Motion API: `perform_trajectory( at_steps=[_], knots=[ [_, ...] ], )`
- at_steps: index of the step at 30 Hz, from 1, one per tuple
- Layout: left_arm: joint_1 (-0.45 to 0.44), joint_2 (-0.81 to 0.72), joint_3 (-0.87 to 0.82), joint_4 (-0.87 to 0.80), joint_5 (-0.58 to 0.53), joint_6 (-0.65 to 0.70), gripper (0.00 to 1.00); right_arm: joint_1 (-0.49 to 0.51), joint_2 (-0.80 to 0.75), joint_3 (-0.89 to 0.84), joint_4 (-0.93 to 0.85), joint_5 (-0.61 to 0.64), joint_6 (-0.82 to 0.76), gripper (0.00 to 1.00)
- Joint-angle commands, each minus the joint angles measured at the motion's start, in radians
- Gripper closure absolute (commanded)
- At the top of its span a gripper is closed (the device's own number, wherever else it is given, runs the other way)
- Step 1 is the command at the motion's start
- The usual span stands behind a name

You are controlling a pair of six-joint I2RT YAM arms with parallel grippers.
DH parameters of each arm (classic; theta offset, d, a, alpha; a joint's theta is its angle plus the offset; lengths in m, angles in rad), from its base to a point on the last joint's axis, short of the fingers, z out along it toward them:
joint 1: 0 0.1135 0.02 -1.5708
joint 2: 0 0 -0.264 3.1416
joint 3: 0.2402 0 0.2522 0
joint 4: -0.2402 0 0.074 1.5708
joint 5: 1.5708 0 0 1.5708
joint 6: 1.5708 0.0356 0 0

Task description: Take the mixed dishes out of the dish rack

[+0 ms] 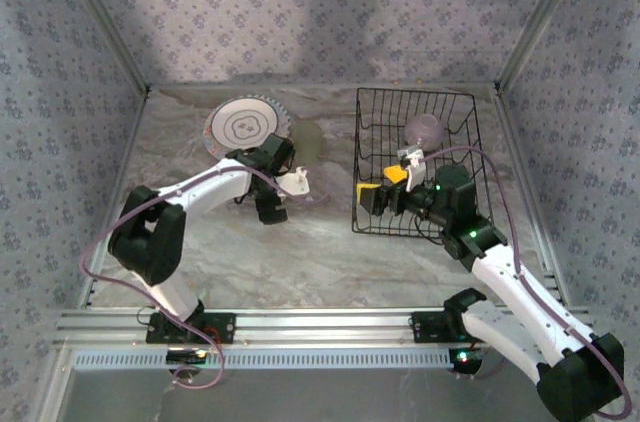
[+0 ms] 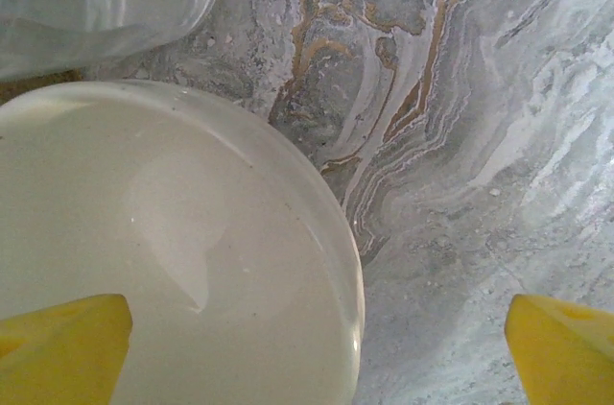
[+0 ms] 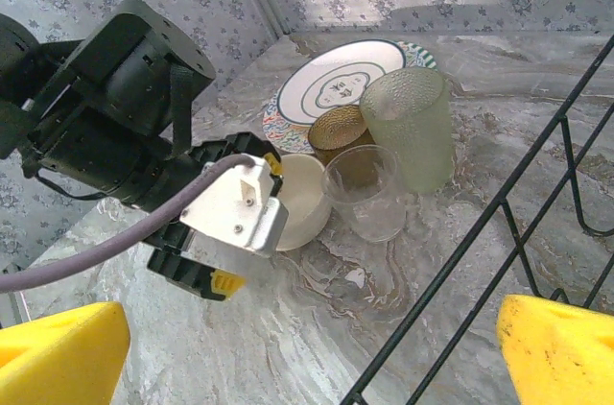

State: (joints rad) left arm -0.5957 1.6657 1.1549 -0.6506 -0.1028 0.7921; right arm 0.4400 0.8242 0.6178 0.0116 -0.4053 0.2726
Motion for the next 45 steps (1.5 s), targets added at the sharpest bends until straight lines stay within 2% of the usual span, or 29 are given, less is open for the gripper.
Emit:
perform_trajectory(
  at_steps=[1, 11, 16, 21, 25, 29, 32, 33, 36, 42, 45],
  knots=[
    [-0.007, -0.061, -0.005, -0.02, -0.009, -0.015, 0.01, -0.002, -0.017, -0.001, 0.008, 0.014, 0.01, 0.0],
    [-0.044, -0.234, 0.055, -0.162, 0.008, -0.103, 0.01, -0.002, -0.018, 0.0, -0.01, 0.037, 0.011, 0.0],
    [-0.082, -0.374, 0.084, -0.193, -0.024, -0.18, 0.01, -0.008, -0.019, 0.011, -0.052, 0.036, 0.009, 0.0],
    [-0.111, -0.53, 0.108, -0.184, 0.034, -0.344, 0.01, -0.019, -0.013, 0.034, -0.096, 0.121, 0.004, 0.0],
    [-0.11, -0.609, 0.1, -0.109, 0.098, -0.602, 0.01, -0.059, 0.029, 0.089, -0.175, 0.228, 0.019, 0.0],
    [-0.111, -0.614, 0.08, -0.04, 0.094, -0.884, 0.01, -0.118, 0.107, 0.179, -0.303, 0.321, 0.037, 0.0],
    [-0.113, -0.605, 0.025, 0.057, 0.163, -1.065, 0.01, -0.17, 0.218, 0.299, -0.446, 0.366, 0.039, 0.0],
    [-0.118, -0.598, 0.0, 0.103, 0.222, -1.095, 0.01, -0.187, 0.251, 0.328, -0.469, 0.368, 0.035, 0.0],
    [-0.169, -0.555, -0.032, 0.175, 0.254, -1.187, 0.01, -0.226, 0.334, 0.393, -0.509, 0.411, 0.022, 0.0],
    [-0.25, -0.444, -0.055, 0.251, 0.219, -1.292, 0.01, -0.33, 0.526, 0.553, -0.562, 0.42, 0.011, 0.0],
    [-0.269, -0.398, -0.067, 0.313, 0.238, -1.346, 0.01, -0.364, 0.635, 0.659, -0.586, 0.421, 0.002, 0.0]
  ],
)
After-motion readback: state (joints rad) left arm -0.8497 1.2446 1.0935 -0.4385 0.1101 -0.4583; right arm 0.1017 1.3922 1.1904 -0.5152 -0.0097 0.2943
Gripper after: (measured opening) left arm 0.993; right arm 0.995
